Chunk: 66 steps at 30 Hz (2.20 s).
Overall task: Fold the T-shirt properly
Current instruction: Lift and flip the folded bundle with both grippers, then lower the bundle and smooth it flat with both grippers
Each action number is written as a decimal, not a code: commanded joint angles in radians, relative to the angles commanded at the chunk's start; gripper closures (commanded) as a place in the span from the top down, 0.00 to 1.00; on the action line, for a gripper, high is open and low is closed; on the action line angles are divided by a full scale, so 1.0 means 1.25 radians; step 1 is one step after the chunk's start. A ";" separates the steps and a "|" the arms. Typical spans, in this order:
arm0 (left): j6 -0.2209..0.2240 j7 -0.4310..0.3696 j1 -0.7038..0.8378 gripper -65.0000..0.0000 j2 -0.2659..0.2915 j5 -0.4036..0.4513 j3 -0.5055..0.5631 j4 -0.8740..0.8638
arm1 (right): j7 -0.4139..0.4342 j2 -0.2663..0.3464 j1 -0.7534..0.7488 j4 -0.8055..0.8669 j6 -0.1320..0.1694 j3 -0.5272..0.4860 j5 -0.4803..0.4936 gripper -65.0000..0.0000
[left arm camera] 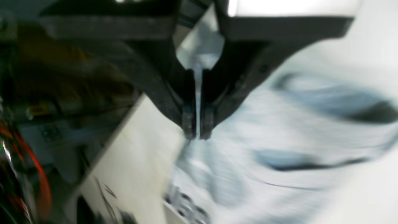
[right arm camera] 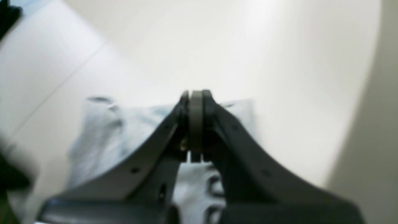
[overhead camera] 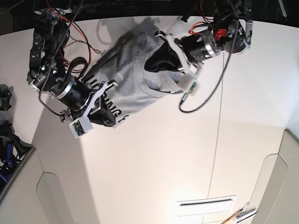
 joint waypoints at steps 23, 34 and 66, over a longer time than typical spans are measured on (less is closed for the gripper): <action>0.062 -0.114 -0.005 0.05 0.000 0.168 0.089 -0.217 | -0.013 0.067 0.233 -0.410 0.015 -0.179 0.016 0.00; 0.062 -0.110 -0.114 0.05 0.000 0.159 -0.142 -0.260 | -0.096 0.161 0.096 -0.383 0.015 -0.154 0.184 0.00; 0.008 -0.099 0.166 0.04 -0.071 0.294 0.172 0.123 | -0.071 0.162 0.042 -0.211 0.015 -0.037 0.206 0.00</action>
